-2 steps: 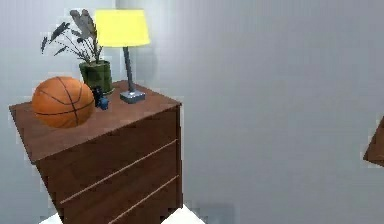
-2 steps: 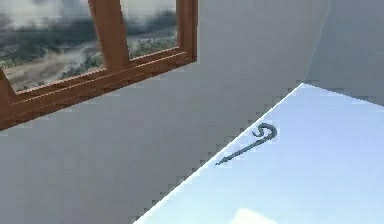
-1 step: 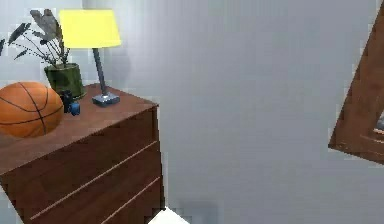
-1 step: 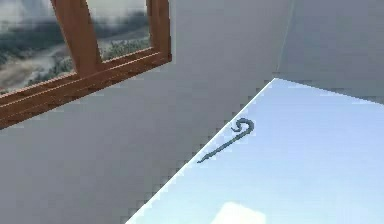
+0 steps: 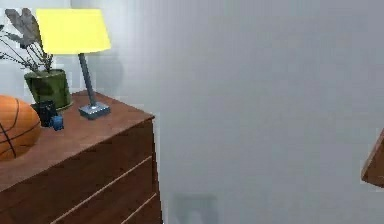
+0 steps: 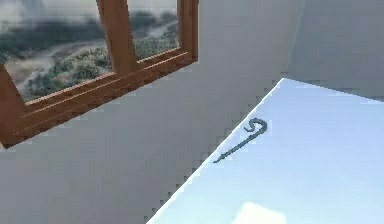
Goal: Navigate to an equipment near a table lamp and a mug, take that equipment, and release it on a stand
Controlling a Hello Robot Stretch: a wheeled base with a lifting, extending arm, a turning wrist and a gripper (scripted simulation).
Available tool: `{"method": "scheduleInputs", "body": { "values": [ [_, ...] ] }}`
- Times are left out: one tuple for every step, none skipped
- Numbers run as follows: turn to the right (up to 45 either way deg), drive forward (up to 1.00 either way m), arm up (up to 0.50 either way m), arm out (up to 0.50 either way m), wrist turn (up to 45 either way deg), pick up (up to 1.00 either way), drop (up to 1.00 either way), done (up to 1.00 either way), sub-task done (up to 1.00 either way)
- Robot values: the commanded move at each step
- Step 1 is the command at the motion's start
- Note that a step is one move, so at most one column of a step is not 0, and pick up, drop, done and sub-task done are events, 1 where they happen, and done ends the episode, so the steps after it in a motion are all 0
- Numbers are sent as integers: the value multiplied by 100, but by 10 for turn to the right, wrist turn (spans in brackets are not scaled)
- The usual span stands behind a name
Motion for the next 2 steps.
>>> {"method": "scheduleInputs", "body": {
  "values": [
    [-450,0,0,0,0,0,0,0,0],
    [-450,0,0,0,0,0,0,0,0]
  ]
}}
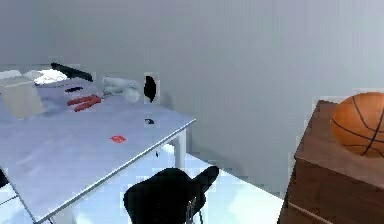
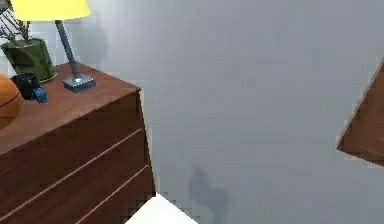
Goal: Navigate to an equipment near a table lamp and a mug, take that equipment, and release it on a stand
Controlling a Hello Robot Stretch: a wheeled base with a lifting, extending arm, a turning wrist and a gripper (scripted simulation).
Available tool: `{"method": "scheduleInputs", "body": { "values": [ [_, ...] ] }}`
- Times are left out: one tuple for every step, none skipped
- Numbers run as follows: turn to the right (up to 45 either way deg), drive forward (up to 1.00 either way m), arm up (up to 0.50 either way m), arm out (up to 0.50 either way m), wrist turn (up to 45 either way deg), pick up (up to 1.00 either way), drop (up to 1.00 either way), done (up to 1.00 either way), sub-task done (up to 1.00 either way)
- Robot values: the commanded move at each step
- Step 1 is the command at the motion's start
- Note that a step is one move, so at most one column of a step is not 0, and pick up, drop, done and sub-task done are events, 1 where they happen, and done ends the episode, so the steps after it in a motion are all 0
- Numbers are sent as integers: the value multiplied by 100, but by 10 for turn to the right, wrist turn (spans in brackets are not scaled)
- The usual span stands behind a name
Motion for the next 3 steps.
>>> {"method": "scheduleInputs", "body": {
  "values": [
    [-420,0,0,0,0,0,0,0,0],
    [0,0,50,0,0,0,0,0,0],
    [0,0,38,0,0,0,0,0,0]
  ]
}}
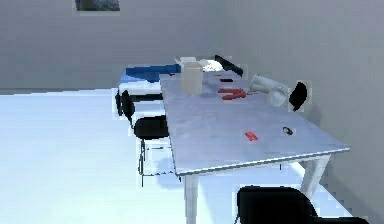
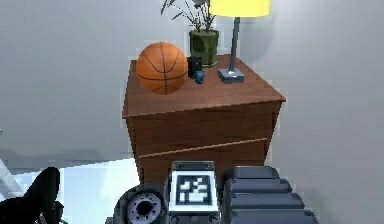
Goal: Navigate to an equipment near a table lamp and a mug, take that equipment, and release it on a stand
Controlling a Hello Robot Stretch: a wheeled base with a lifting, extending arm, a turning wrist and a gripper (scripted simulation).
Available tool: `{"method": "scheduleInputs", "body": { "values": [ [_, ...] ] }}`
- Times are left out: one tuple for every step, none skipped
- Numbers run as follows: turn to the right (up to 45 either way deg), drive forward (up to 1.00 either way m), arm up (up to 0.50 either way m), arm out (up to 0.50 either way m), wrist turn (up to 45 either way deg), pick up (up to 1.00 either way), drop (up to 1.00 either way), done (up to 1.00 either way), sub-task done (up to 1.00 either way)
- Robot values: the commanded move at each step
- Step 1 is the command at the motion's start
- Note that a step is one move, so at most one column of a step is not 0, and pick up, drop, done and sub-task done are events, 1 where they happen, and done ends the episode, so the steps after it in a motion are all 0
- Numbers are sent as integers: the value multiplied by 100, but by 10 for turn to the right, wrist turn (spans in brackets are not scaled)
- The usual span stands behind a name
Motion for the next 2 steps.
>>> {"method": "scheduleInputs", "body": {
  "values": [
    [0,0,0,50,0,0,0,0,0],
    [0,0,0,0,450,0,0,0,0]
  ]
}}
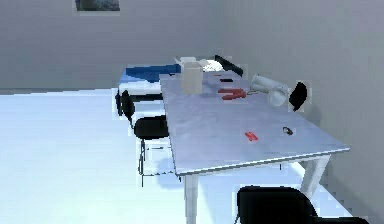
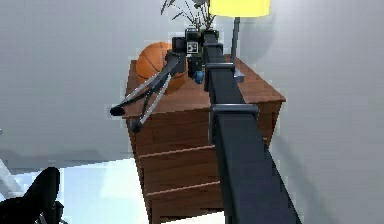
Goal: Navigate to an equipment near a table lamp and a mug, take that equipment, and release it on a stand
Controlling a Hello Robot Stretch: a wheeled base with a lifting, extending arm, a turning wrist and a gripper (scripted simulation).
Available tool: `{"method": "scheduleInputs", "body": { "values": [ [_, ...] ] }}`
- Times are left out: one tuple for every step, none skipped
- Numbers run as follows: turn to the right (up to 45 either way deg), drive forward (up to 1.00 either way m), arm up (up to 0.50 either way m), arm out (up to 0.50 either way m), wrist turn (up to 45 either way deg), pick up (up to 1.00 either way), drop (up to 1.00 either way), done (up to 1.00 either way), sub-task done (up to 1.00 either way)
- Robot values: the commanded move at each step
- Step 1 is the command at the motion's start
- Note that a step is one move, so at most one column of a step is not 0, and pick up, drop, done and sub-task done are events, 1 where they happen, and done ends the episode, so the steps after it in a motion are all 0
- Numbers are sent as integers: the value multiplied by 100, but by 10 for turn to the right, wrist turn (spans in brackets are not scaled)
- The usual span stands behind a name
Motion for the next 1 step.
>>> {"method": "scheduleInputs", "body": {
  "values": [
    [0,0,0,0,450,0,0,0,0]
  ]
}}
